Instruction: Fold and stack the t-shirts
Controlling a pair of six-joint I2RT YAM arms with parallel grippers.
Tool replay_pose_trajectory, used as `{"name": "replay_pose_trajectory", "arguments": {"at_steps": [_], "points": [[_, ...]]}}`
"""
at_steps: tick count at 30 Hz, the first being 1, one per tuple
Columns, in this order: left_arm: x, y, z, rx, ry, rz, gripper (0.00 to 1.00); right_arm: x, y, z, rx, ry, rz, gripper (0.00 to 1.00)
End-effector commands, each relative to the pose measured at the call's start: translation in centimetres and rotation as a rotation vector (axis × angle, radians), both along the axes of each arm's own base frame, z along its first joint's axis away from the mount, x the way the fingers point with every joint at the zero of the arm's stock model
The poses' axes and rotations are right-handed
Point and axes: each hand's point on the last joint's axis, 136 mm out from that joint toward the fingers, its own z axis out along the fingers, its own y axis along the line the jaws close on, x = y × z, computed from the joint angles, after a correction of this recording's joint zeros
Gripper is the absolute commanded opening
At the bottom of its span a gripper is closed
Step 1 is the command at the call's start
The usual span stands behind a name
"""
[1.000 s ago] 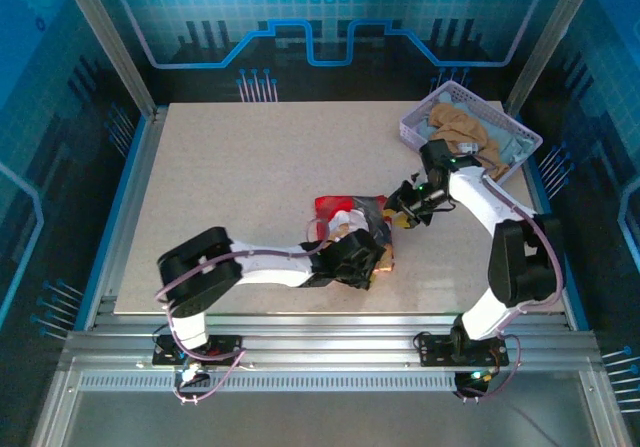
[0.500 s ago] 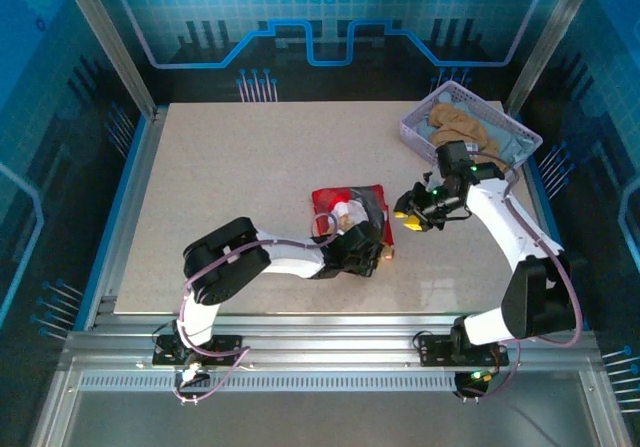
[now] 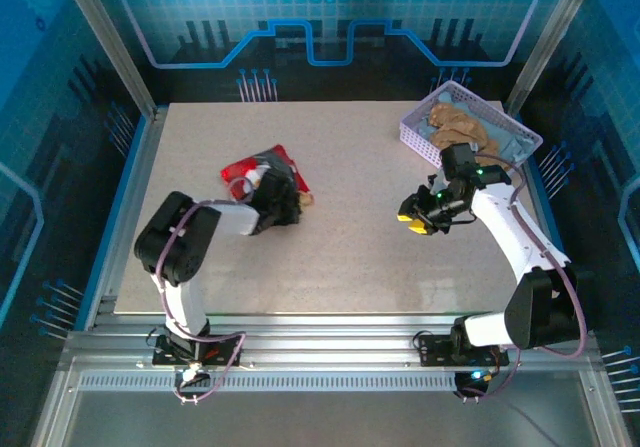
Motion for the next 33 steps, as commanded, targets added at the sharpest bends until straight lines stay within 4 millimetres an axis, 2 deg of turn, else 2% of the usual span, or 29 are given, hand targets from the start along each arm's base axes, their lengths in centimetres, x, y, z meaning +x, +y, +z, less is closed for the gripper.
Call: {"name": "replay_pose_trajectory", "arguments": {"at_steps": [1,7,12,16,20,27,30,33], "points": [[-1.9,4.0,-3.1,0.068,0.12,-0.184,0.08,0.4,-0.5,0.7,-0.006,-0.007,-0.019,0.36],[-0.4,11.0,-2.8,0.091,0.144,-0.324,0.09,1.2,0.0,0.5,-0.003,-0.003,-0.023,0.37],[3.4,16.0,-1.5,0.132,0.095,-0.354,0.11,2.0,1.1,0.2,-0.011,0.004,-0.001,0.37],[6.6,17.9,-1.6,0.138,0.086,-0.381,0.12,2.6,2.4,0.1,-0.01,0.006,0.032,0.37],[8.9,19.5,-0.5,0.174,0.052,-0.389,0.15,3.7,4.3,1.8,0.042,-0.092,0.086,0.38],[8.3,22.0,0.6,0.253,0.068,-0.401,0.22,5.7,6.1,7.2,0.189,-0.408,0.076,0.39],[8.3,22.2,1.6,0.275,0.04,-0.419,0.27,6.1,6.6,9.1,0.235,-0.51,0.081,0.4],[8.4,21.9,3.1,0.281,0.007,-0.426,0.36,6.3,6.8,10.1,0.257,-0.559,0.078,0.42]]}}
